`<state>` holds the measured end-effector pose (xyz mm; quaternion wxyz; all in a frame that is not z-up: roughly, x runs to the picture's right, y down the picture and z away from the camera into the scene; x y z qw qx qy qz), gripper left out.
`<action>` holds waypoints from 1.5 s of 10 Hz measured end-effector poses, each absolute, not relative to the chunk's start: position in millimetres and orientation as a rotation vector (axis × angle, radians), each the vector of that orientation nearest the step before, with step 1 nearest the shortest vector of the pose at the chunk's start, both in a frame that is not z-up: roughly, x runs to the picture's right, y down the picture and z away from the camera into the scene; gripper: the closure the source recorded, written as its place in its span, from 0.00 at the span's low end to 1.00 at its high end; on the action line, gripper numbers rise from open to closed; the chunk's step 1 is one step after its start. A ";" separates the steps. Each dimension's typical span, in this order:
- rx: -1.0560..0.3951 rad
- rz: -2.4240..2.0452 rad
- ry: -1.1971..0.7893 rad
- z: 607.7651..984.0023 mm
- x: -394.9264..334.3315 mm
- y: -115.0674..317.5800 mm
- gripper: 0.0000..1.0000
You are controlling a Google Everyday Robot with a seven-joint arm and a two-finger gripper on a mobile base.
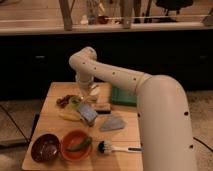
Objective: Place fork in plastic cup
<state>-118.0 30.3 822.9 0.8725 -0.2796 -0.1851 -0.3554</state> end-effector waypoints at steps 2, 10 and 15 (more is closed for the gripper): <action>-0.583 -0.819 -0.456 822.4 -135.6 30.7 1.00; -0.614 -0.997 -0.572 828.0 -173.3 40.0 1.00; -0.646 -0.996 -0.584 843.1 -178.7 47.6 1.00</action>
